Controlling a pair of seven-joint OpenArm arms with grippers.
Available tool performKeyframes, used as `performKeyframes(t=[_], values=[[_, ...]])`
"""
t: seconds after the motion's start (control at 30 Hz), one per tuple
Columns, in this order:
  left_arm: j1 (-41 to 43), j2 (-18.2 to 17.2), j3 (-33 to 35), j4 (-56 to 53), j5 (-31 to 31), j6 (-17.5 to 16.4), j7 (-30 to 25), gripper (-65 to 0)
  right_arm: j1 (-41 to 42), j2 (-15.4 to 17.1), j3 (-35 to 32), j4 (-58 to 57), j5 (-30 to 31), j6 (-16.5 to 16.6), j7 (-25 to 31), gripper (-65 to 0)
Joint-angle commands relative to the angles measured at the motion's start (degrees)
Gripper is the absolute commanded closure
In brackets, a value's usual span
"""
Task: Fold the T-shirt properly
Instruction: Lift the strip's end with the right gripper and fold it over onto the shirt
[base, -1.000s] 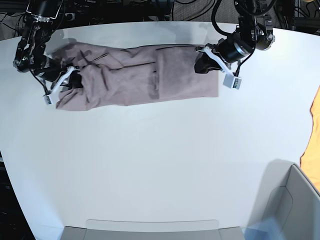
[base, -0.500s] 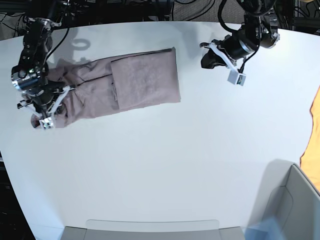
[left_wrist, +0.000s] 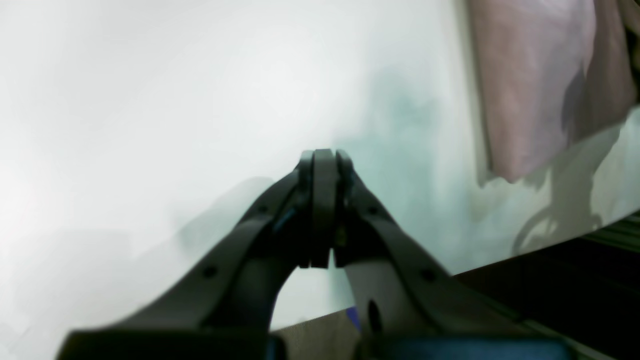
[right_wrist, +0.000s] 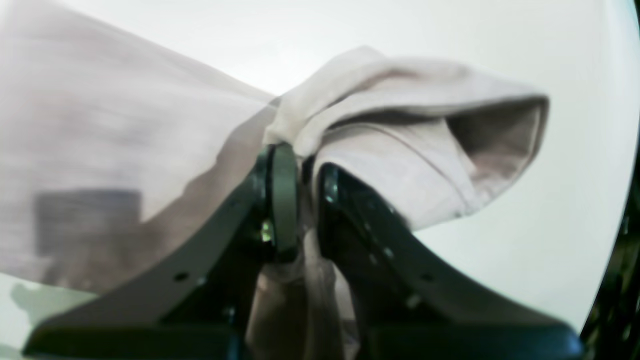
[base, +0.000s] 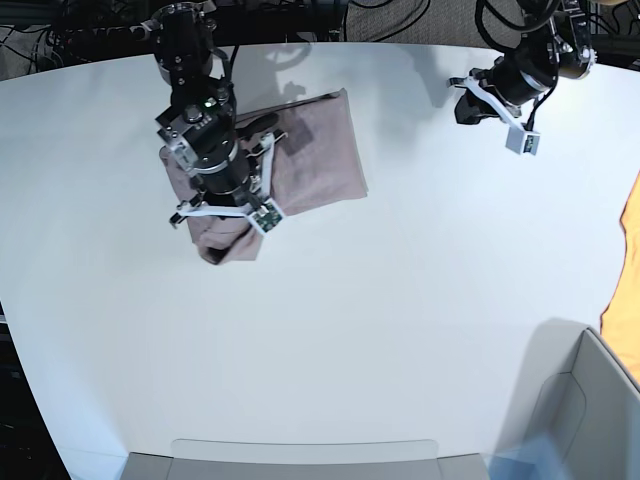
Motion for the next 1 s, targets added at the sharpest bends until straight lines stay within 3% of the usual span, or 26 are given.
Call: performKeyframes(t=[0.0, 0.23, 0.6, 0.8, 0.97], values=[[0.3, -0.5, -1.0, 1.0, -0.8, -0.2, -0.7, 0.0, 0.9, -0.7, -1.4, 0.4, -1.8, -0.3, 1.0, 0.0], [0.4, -0.7, -2.8, 0.9, -0.6, -0.3, -0.7, 0.0, 0.7, -3.5, -8.9, -2.3, -6.9, -0.3, 1.0, 0.0], [0.0, -0.6, -2.8, 0.7, -0.5, -0.2, -0.7, 0.0, 0.7, -4.0, -16.7, -8.8, -10.7, -0.4, 1.0, -0.1], [-0.4, -0.6, -2.8, 0.1, -0.5, -0.2, -0.7, 0.0, -0.6, -3.6, -21.8, -7.2, -10.3, -0.4, 1.5, -21.8], [-1.9, -0.6, -2.9, -3.6, -0.5, -0.2, -0.7, 0.0, -0.7, -4.0, -30.3, -6.3, -10.3, -0.4, 2.7, -25.9]])
